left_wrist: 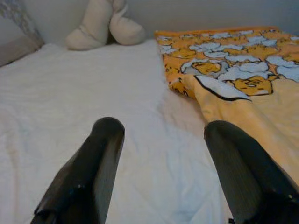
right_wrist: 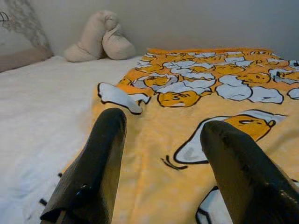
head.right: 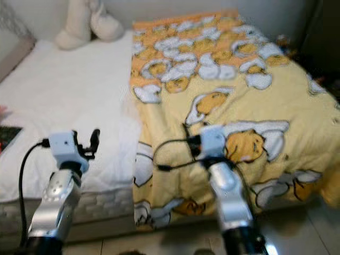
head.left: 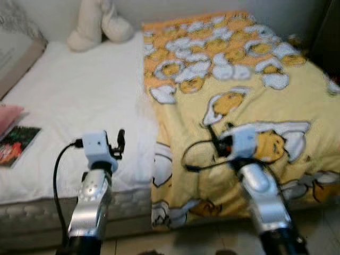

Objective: Clean up the room

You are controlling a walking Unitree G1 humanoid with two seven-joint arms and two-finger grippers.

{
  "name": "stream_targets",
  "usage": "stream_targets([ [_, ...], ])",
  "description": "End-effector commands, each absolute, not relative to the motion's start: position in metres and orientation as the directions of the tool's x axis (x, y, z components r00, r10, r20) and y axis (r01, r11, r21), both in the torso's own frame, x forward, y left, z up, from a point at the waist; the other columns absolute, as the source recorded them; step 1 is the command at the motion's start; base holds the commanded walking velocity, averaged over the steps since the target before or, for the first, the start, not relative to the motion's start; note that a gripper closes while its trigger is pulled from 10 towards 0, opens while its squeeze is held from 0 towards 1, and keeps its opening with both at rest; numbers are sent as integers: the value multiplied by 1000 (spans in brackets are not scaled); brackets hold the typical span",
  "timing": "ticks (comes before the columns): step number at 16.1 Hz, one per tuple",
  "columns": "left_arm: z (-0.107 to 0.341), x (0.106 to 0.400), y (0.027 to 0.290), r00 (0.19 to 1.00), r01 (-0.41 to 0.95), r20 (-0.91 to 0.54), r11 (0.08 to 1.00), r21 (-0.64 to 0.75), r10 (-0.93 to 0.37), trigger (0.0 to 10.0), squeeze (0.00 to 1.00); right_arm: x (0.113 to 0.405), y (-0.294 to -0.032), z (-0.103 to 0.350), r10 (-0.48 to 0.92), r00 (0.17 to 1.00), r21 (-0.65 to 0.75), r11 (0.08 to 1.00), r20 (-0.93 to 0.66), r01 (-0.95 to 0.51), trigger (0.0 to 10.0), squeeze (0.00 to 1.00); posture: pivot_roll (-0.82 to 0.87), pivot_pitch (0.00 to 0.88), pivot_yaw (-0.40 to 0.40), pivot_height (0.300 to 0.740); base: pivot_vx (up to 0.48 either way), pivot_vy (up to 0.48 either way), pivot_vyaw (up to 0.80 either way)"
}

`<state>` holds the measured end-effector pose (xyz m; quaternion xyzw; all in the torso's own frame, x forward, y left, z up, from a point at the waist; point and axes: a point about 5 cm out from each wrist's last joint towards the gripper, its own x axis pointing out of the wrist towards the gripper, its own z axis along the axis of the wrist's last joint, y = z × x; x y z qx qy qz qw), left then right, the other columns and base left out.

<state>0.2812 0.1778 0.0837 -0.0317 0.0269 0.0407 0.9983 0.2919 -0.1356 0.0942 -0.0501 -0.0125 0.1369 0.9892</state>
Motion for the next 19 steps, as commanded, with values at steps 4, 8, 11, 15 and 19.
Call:
stream_targets([
  [4, 88, 285, 175, 998, -43, -37, 998, -52, 41, 10000, 0, 294, -135, 96, 277, 961, -113, 955, 5, -275, 10000, 0, -206, 0, 165, 723, 480, 0, 0],
  [8, 88, 288, 174, 999, -34, -44, 997, -70, 31, 10000, 0, 290, -138, 94, 272, 962, -110, 956, -2, -270, 10000, 0, -216, 0, 173, 723, 480, 0, 0],
  [11, 77, 300, 167, 991, 29, -130, 999, -15, -31, 10000, 0, 283, -140, 93, 273, 962, -107, 956, -7, -272, 10000, 0, -226, 0, 166, 723, 160, 0, 0],
  [15, 50, 325, 161, 932, 142, -319, 984, -110, -170, 10000, 0, 252, -142, 88, 296, 954, -107, 948, -52, -300, 10000, 0, -298, 11, 179, 723, 0, 0, 0],
  [19, 40, 328, 124, 852, 324, -356, 920, -219, -385, 10000, 0, 204, -135, 89, 393, 912, -55, 914, -117, -401, 10000, 0, -405, 140, 219, 723, 0, 0, 0],
])
